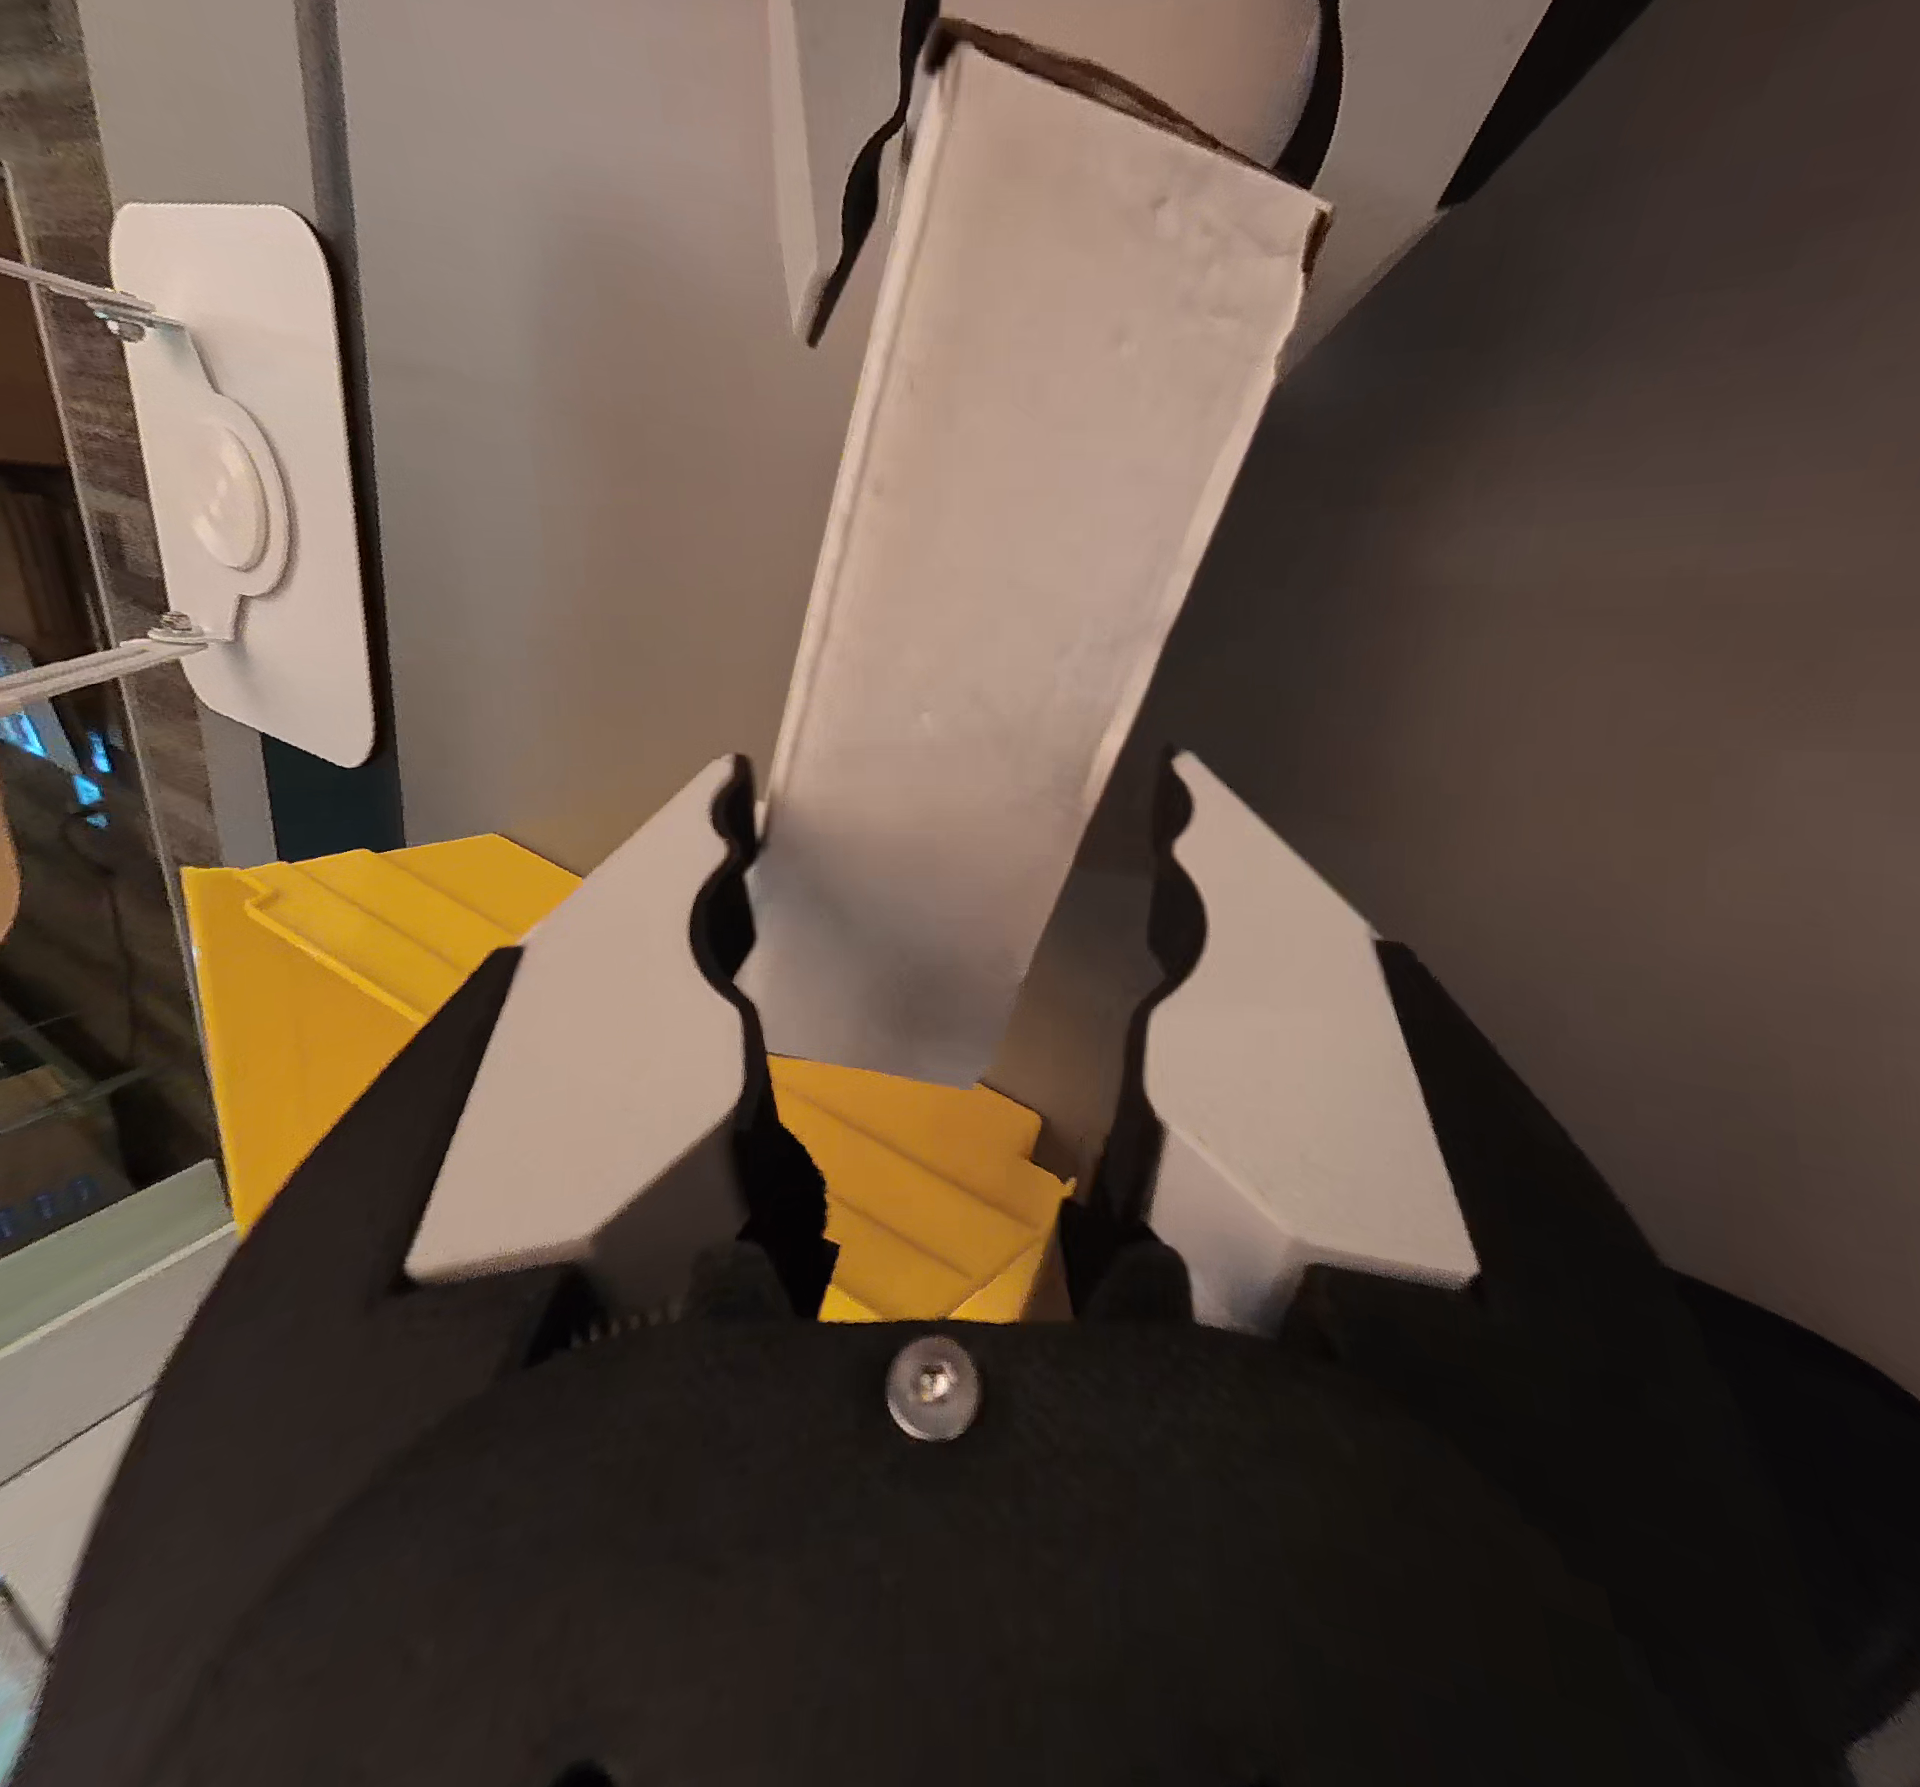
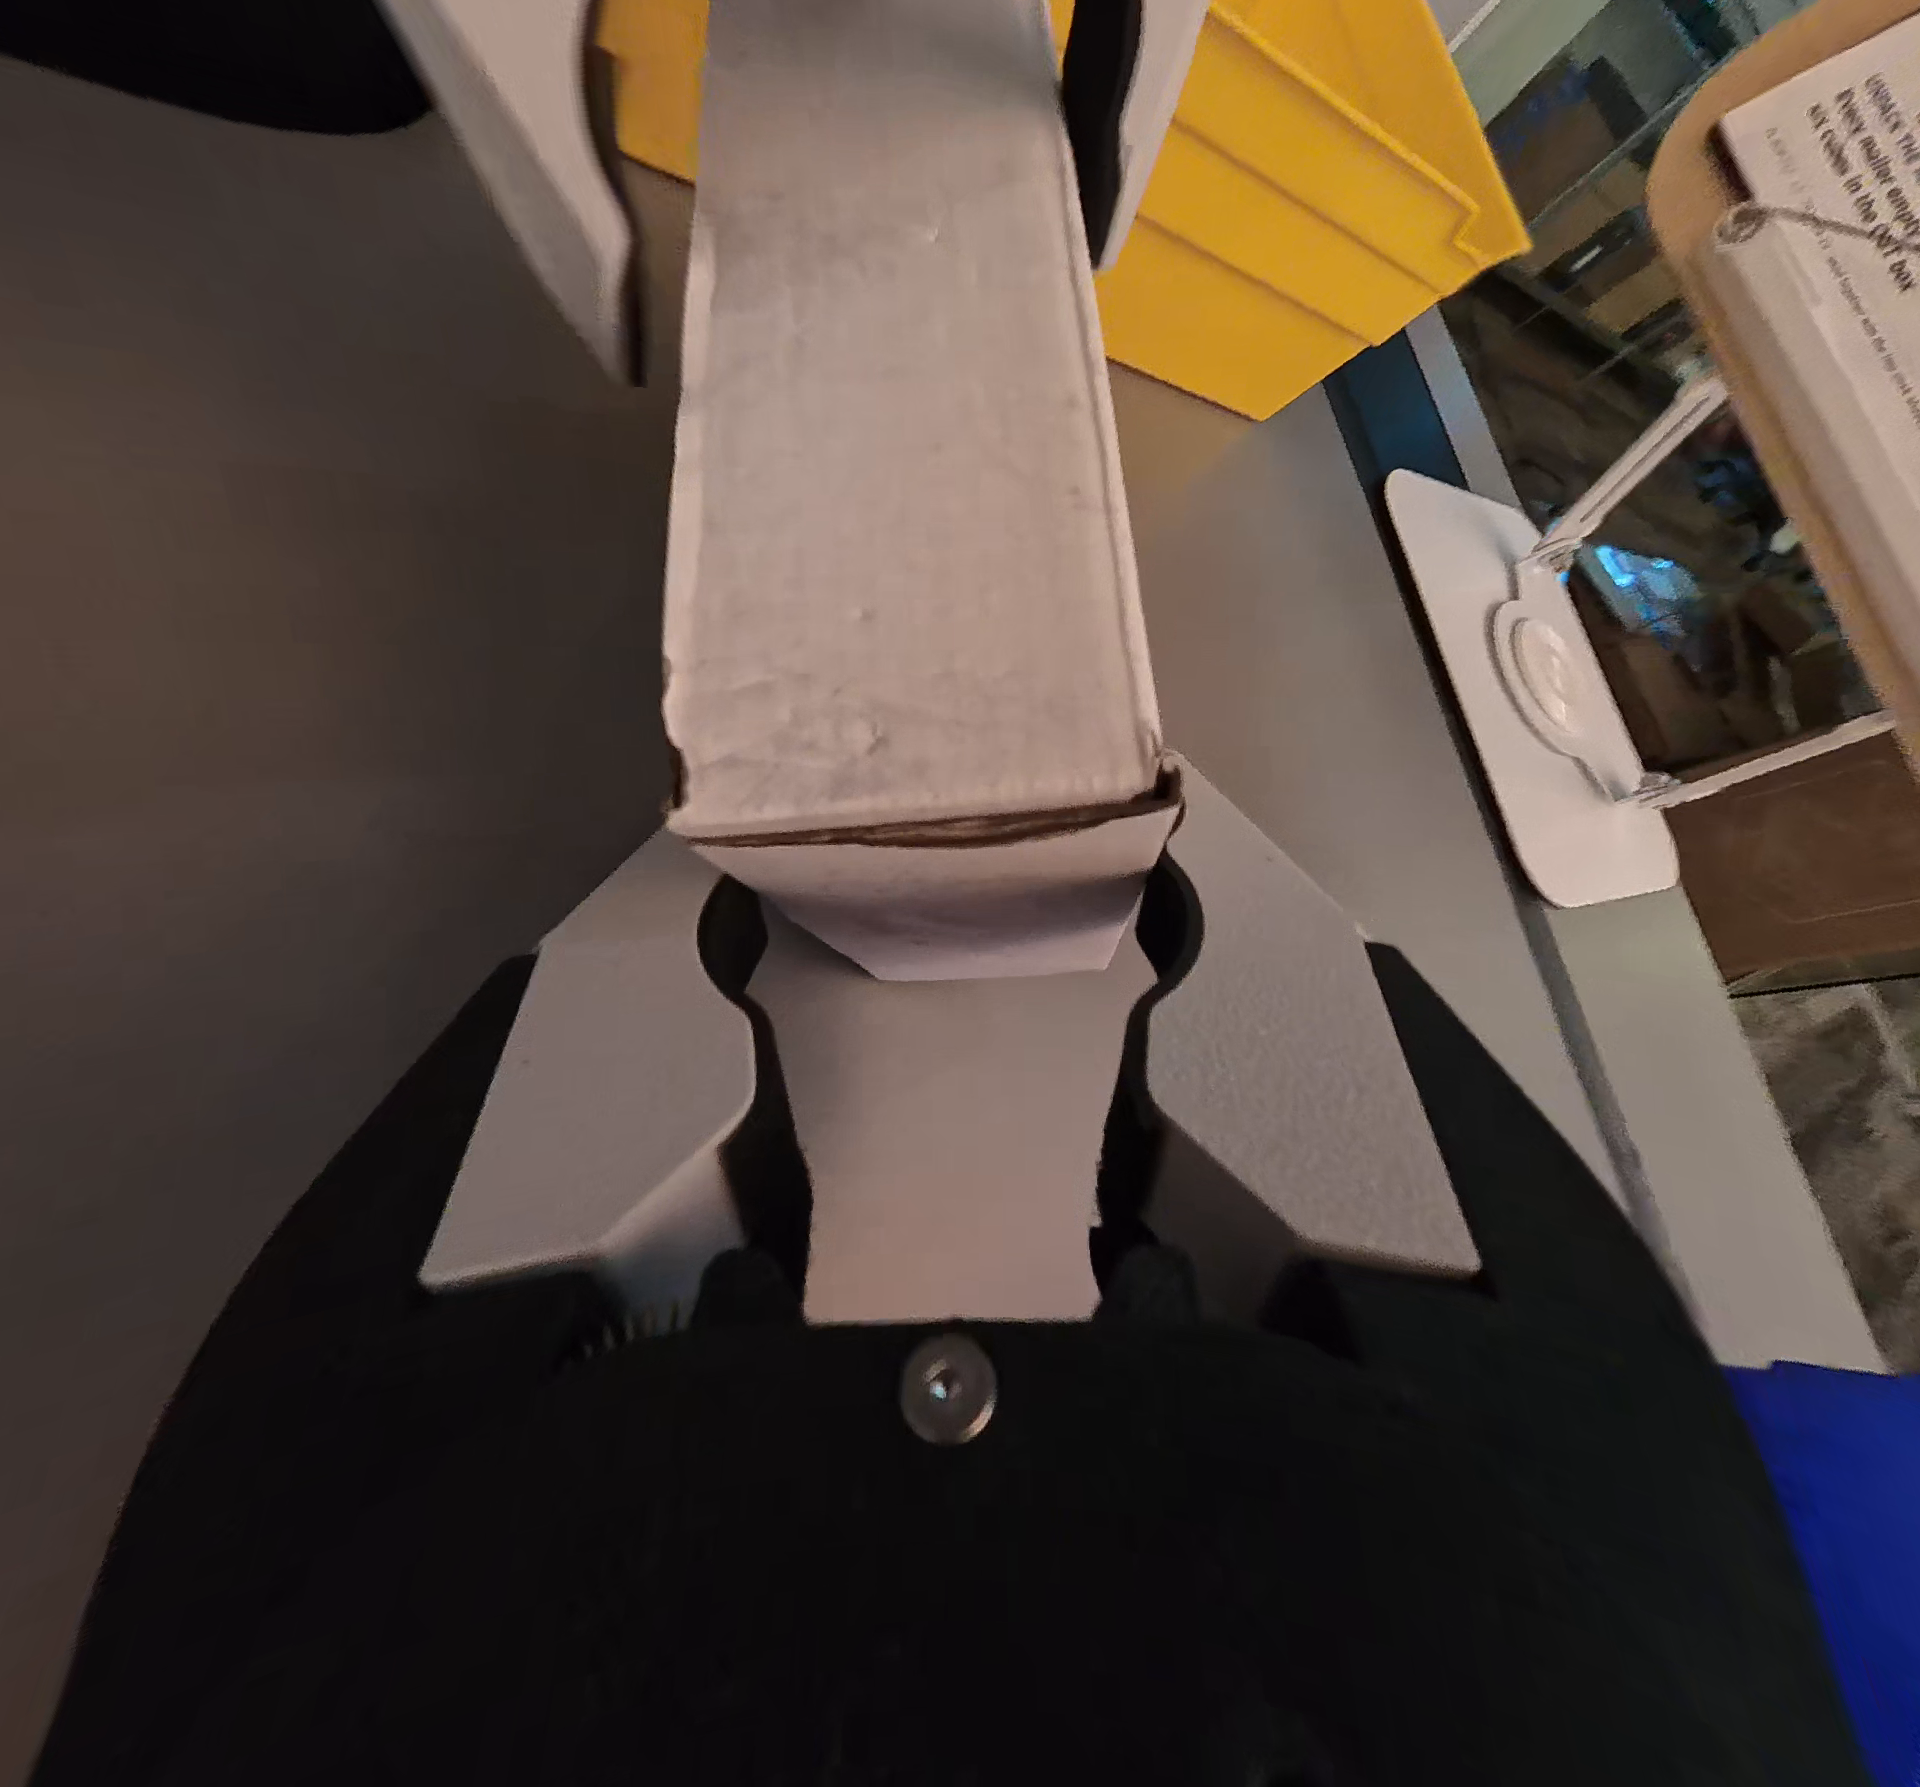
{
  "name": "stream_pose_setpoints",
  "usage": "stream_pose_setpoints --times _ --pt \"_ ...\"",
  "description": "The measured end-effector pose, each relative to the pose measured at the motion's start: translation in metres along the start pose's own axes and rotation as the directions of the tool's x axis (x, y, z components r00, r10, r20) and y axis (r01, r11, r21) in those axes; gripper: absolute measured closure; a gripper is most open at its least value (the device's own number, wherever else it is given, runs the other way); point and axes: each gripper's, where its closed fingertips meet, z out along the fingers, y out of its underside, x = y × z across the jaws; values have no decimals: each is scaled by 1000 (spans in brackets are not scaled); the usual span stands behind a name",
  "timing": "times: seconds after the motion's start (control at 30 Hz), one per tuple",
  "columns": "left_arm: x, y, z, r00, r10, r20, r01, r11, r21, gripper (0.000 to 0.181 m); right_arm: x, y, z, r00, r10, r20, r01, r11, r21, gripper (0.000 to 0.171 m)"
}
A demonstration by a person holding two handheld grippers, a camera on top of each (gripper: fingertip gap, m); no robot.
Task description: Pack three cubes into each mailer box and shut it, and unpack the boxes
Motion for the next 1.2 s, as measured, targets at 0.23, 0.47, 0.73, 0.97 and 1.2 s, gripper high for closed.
stream_pose_setpoints --times 0.23,0.47,0.73,0.97,1.2 --pt "-4 17 -11 989 -149 17 147 985 88 86 -9 3 -10 979 161 123 -157 987 -46 100" --pt "6 21 -26 935 -356 -15 345 895 284 78 -26 2 -21 969 140 202 -127 989 -76 100" --pt "38 8 -30 898 -430 -92 403 721 564 69 -55 -4 -37 904 175 389 -170 984 -48 100" --pt "48 -2 -4 910 -396 -124 383 686 619 74 -60 -8 -39 900 138 413 -151 989 -2 99" --pt "50 -5 -9 923 -365 -122 349 661 664 92 -63 -11 -40 899 120 420 -149 988 37 99"
